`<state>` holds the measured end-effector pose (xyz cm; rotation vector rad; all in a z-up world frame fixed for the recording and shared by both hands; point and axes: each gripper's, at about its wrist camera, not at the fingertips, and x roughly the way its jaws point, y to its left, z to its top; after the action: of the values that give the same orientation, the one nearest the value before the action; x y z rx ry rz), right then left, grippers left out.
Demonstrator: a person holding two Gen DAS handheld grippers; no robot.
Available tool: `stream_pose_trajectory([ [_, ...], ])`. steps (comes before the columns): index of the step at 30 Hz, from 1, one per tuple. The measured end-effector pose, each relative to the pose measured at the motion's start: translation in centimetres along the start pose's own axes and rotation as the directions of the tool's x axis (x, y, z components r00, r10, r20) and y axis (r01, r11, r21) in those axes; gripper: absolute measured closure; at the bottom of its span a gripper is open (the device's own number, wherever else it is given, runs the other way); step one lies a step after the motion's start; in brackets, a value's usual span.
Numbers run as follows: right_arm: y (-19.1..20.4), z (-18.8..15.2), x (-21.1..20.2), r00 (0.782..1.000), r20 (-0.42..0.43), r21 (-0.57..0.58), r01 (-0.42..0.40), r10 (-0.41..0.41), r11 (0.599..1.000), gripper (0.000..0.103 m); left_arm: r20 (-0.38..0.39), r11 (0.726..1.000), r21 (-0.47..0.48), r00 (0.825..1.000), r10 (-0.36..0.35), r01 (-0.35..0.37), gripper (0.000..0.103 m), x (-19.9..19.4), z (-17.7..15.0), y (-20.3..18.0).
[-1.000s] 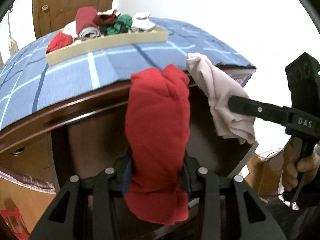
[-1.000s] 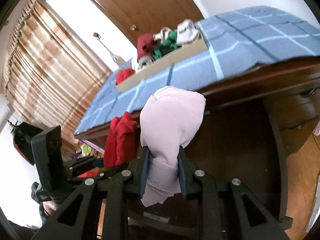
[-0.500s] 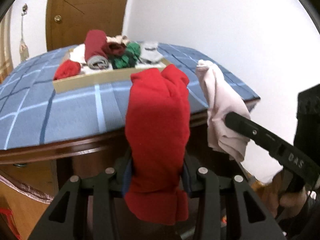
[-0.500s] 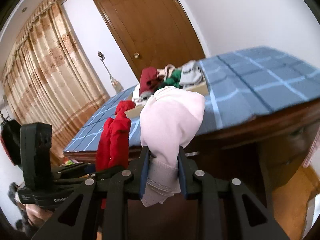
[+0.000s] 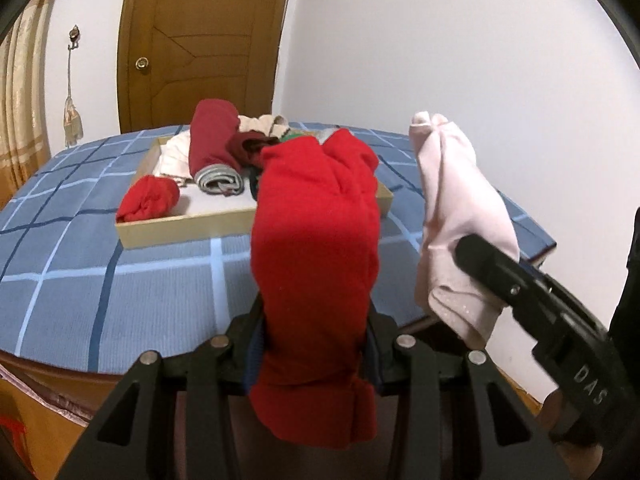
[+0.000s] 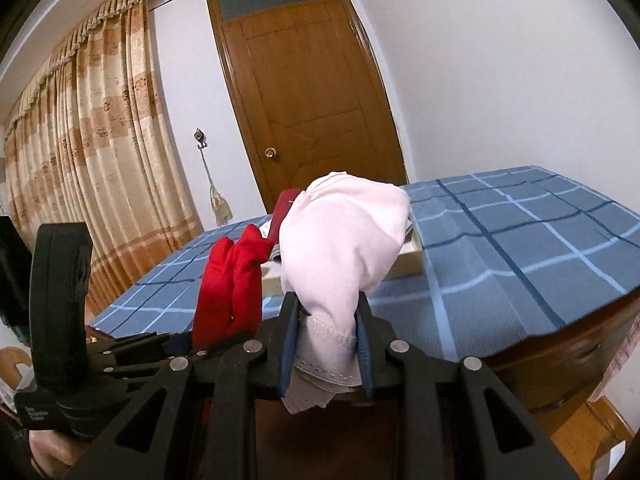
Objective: Take underwear out of drawer
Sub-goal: 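Lift both held garments out of the drawer and carry them over the tray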
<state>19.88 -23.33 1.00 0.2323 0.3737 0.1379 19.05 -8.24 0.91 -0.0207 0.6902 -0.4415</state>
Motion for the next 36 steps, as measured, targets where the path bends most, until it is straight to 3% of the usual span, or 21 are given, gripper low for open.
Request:
stream_pose_trajectory([
  [9,-0.3,1.1,1.6,0.998,0.041,-0.011,0.037,-0.036,0.999,0.074,0.074,0.996,0.023,0.994,0.085,-0.087,0.063,1.1,1.9,0.1],
  [24,-0.8,2.5,2.6,0.995,0.075,-0.021,0.068,-0.066,0.997,0.074,0.117,0.993,0.009,0.986,0.119,-0.121,0.063,2.1,3.9,0.6],
  [36,-1.1,5.3,4.7,0.986,0.142,-0.044,0.098,-0.091,0.994,0.074,0.213,0.983,0.006,0.96,0.18,-0.185,0.063,3.4,7.4,1.1],
])
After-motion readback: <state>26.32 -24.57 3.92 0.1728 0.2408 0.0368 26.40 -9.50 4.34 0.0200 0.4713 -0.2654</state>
